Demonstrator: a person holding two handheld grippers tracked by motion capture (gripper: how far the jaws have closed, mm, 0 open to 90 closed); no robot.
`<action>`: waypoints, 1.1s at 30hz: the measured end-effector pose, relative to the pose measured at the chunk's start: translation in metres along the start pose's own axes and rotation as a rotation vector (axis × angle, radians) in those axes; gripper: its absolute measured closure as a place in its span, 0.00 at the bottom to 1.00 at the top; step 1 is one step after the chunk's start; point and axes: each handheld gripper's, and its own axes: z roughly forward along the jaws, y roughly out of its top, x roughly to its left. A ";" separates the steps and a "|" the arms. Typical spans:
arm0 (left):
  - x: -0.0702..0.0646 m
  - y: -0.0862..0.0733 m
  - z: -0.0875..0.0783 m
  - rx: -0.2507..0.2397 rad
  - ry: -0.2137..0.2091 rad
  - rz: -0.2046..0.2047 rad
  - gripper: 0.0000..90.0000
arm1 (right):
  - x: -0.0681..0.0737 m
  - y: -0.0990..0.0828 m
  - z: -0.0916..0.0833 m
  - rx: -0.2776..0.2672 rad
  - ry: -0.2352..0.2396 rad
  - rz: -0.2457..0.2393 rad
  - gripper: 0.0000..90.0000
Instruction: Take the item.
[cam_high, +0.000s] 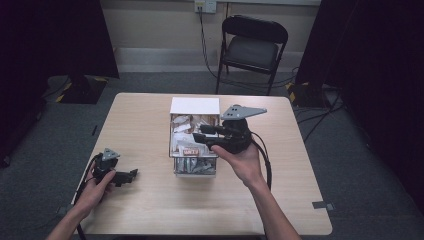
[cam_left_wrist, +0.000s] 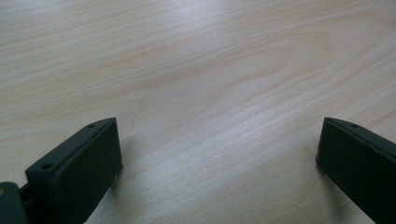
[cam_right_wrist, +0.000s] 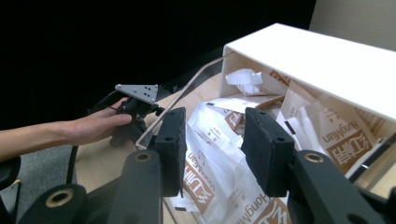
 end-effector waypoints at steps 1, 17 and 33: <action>0.000 0.000 0.000 0.000 0.000 0.000 0.00 | -0.001 -0.001 0.002 0.002 0.001 0.001 0.67; 0.000 0.000 0.000 0.000 -0.001 0.004 0.00 | -0.005 -0.011 0.025 0.083 0.005 0.000 0.70; 0.000 0.000 0.000 -0.001 -0.001 0.003 0.00 | 0.003 -0.014 0.029 0.112 0.046 -0.027 0.79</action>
